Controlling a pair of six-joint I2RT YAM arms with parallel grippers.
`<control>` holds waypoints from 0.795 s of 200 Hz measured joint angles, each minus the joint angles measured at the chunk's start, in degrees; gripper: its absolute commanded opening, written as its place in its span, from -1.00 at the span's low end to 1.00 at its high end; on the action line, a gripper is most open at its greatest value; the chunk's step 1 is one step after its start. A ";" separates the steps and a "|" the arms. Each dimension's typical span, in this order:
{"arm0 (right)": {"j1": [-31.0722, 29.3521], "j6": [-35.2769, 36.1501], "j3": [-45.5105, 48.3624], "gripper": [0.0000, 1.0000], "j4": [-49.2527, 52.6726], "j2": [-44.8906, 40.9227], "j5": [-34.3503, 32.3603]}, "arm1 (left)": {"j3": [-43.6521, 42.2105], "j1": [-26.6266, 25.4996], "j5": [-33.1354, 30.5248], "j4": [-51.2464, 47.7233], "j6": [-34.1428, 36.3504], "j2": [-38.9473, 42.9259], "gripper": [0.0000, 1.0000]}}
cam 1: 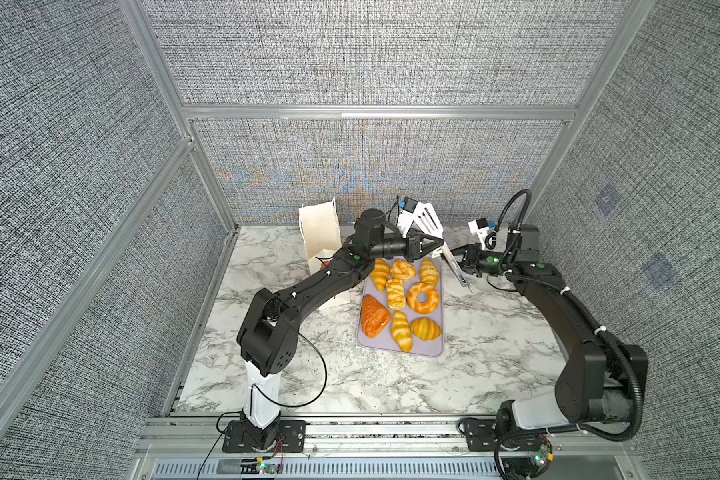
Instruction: Place the fake bread into the paper bag
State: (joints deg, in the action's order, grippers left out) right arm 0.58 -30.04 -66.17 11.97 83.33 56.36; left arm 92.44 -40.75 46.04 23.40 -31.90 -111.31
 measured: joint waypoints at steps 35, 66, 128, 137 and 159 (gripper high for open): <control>0.48 -0.31 1.81 -0.18 -0.98 -1.27 -0.50 | -0.02 -0.09 0.76 0.85 -1.07 -0.33 -0.73; 2.21 0.92 3.43 0.34 -0.98 -3.26 -2.08 | -0.52 -0.04 0.66 1.86 -1.11 -0.31 -0.75; 7.28 1.07 10.14 0.99 -5.79 -11.43 -2.32 | -1.29 -0.04 0.63 3.50 -1.16 -0.20 -0.78; 8.15 -0.31 11.63 0.99 -7.76 -12.76 -1.88 | -1.29 -0.04 0.63 3.50 -1.25 -0.11 -0.78; 9.66 -3.82 16.11 0.99 -14.34 -14.99 -0.04 | -1.29 -0.04 0.90 3.65 -1.40 0.11 -0.79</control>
State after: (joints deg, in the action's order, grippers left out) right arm 10.24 -33.87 -50.06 -2.37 68.34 56.31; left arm 91.15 -40.80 46.94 27.05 -33.30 -111.20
